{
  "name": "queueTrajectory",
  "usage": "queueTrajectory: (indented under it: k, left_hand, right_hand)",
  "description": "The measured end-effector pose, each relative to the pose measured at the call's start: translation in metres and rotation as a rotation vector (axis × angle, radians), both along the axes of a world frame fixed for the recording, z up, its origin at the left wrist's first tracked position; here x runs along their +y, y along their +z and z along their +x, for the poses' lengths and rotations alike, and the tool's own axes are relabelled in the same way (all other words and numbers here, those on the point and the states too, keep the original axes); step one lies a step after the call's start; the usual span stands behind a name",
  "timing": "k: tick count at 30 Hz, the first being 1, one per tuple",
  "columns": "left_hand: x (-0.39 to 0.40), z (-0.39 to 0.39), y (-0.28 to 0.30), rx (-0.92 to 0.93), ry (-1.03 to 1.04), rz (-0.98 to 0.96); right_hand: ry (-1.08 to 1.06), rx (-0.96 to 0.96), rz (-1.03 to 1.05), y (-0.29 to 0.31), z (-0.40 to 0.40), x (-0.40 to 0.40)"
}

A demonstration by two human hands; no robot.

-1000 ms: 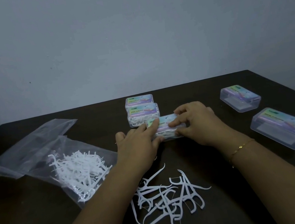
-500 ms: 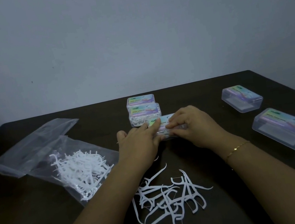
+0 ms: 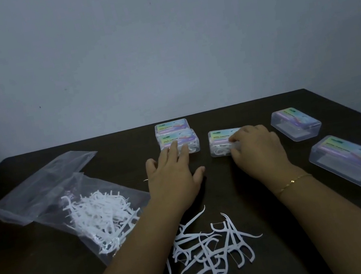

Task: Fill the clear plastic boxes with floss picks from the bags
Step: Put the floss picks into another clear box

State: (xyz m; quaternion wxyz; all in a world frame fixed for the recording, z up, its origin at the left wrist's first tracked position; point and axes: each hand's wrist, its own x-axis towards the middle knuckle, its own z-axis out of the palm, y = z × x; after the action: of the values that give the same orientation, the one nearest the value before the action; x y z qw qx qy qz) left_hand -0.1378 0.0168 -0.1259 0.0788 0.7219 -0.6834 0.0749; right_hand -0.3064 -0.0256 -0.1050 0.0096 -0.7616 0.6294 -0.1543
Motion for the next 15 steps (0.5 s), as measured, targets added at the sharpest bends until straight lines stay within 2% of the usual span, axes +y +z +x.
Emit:
queueTrajectory:
  k: [8,15]
  left_hand:
    - [-0.001,0.002,-0.001,-0.002,0.012,0.074]
    - [0.001,-0.001,-0.001,-0.029,-0.012,0.093]
  right_hand:
    - [0.122,0.035,0.089,-0.021,0.013,-0.014]
    - [-0.02,0.035,0.091,-0.024,0.007,-0.021]
